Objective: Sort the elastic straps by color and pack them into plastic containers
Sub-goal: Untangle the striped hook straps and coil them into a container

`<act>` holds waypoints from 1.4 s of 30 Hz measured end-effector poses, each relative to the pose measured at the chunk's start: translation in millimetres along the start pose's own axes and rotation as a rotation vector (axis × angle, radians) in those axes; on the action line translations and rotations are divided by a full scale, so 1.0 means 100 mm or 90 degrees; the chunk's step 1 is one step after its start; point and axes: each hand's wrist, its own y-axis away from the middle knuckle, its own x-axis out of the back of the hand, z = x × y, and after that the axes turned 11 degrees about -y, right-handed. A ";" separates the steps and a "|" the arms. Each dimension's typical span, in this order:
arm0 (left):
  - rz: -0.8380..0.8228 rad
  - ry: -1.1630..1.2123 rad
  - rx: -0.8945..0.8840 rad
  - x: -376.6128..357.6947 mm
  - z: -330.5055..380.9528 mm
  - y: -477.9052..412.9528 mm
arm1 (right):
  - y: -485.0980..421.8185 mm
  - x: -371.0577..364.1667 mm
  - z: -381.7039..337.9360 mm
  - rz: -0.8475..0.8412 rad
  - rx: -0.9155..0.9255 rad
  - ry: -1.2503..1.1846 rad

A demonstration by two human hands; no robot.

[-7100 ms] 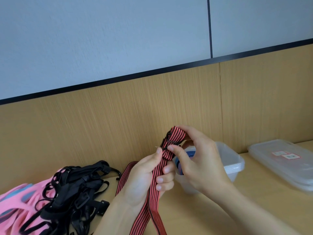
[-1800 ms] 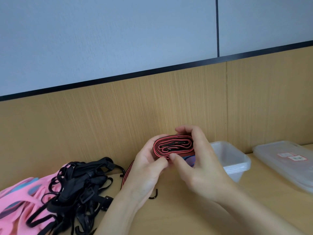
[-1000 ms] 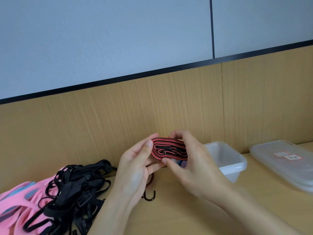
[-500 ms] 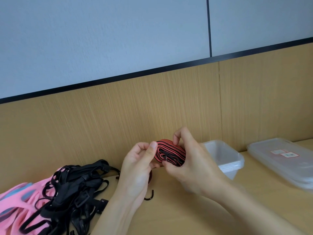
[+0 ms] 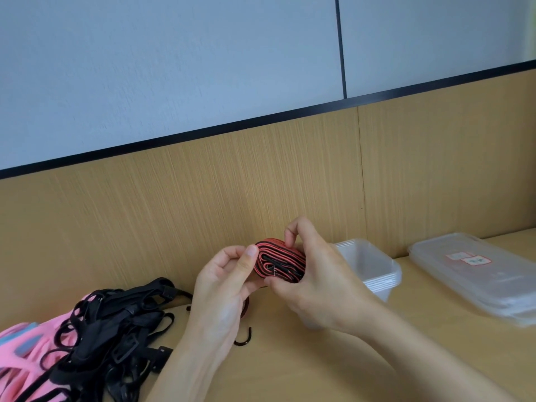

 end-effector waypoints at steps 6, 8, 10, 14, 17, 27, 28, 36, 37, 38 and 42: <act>-0.038 -0.308 -0.057 -0.09 -0.12 0.09 | -0.11 0.28 0.04 0.130 0.004 0.105; -0.121 -0.418 -0.080 -0.12 -0.18 0.14 | -0.14 0.38 0.08 0.172 -0.015 0.142; -0.175 -0.474 -0.093 -0.14 -0.22 0.15 | -0.16 0.46 0.13 0.189 -0.038 0.178; -0.178 -0.576 -0.175 -0.14 -0.22 0.14 | -0.17 0.61 0.17 0.215 -0.094 0.244; -0.153 -0.619 -0.210 -0.12 -0.18 0.13 | -0.18 0.69 0.19 0.221 -0.131 0.276; -0.036 -0.606 -0.154 -0.14 -0.20 0.07 | -0.15 0.63 0.08 -0.006 -0.103 0.117; -0.024 -0.609 -0.147 -0.12 -0.20 0.06 | -0.14 0.61 0.07 -0.043 -0.097 0.097; -0.016 -0.486 -0.107 0.00 -0.12 0.04 | -0.07 0.54 0.00 -0.168 -0.065 0.044; -0.030 -0.468 -0.121 -0.01 -0.12 0.05 | -0.07 0.53 0.00 -0.166 -0.060 0.039; -0.040 -0.465 -0.133 -0.03 -0.12 0.06 | -0.08 0.52 0.00 -0.165 -0.058 0.035; -0.081 -0.489 -0.116 -0.04 -0.16 0.00 | -0.07 0.53 -0.01 -0.173 -0.062 0.021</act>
